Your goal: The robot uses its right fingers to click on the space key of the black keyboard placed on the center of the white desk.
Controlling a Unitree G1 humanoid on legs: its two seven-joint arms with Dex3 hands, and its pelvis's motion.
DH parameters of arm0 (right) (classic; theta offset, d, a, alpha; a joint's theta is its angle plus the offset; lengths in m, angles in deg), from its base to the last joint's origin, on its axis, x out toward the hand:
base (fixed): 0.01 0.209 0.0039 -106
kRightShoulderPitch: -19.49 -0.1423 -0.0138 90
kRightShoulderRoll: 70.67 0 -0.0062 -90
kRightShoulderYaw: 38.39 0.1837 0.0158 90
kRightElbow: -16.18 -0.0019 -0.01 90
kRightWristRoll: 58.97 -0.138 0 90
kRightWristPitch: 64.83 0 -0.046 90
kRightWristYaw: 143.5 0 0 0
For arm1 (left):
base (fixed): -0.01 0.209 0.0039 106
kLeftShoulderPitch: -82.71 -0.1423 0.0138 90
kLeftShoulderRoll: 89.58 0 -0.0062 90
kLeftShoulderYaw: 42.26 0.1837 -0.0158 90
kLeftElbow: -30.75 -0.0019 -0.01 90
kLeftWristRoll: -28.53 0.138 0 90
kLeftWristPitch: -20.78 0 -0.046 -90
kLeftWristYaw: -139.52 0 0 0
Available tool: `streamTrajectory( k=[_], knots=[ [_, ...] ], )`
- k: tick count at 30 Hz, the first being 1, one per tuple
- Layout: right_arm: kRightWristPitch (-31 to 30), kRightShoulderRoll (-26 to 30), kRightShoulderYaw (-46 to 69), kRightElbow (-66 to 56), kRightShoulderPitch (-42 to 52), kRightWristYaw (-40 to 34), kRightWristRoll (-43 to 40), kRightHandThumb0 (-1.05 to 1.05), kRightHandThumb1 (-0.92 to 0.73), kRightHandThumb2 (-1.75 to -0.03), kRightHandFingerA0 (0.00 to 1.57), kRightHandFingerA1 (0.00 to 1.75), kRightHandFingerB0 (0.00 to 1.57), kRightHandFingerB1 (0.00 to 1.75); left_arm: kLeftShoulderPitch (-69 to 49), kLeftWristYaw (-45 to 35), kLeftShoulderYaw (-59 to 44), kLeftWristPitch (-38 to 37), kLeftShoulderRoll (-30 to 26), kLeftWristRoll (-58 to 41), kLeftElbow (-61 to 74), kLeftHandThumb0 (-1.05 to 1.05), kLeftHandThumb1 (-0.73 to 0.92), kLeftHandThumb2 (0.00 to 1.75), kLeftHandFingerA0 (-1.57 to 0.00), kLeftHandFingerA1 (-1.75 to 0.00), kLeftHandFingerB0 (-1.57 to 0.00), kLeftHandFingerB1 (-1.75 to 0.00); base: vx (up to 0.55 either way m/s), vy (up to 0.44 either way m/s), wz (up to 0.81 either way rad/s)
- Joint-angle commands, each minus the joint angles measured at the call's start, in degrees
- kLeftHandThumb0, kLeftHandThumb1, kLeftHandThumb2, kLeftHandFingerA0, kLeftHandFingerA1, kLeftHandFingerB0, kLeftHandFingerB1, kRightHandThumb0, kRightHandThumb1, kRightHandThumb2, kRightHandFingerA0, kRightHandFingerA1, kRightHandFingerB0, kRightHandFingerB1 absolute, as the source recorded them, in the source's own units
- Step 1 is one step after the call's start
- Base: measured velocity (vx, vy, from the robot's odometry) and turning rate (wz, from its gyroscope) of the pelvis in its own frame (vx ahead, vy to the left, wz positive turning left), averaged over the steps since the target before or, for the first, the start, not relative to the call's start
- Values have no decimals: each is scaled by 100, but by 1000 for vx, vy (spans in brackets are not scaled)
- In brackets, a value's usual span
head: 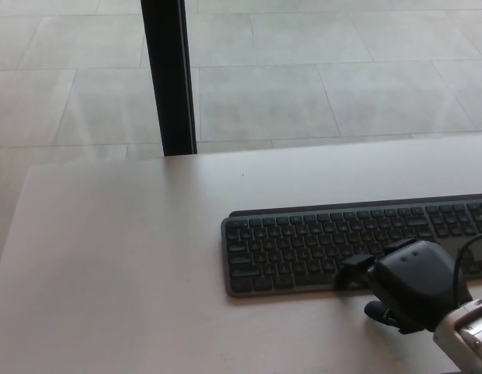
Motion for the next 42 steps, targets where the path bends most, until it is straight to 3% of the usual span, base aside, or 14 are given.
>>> streamTrajectory(
  k=[1, 42],
  knots=[
    [-14, 22, 148, 184, -25, 55, 51, -36, -63, -64, 70, 154, 62, 48, 7, 50, -40, -14, -113, -103, -15, -56, 79, 63, -75, -70, -60, -56, 0, 0, 0],
    [0, -61, -53, 309, 109, 212, 451, -35, -66, -62, 71, 160, 65, 49, 105, 117, 2, -22, -119, -79, -10, -60, 80, 64, -78, -70, -62, -57, 0, 0, 0]
  ],
)
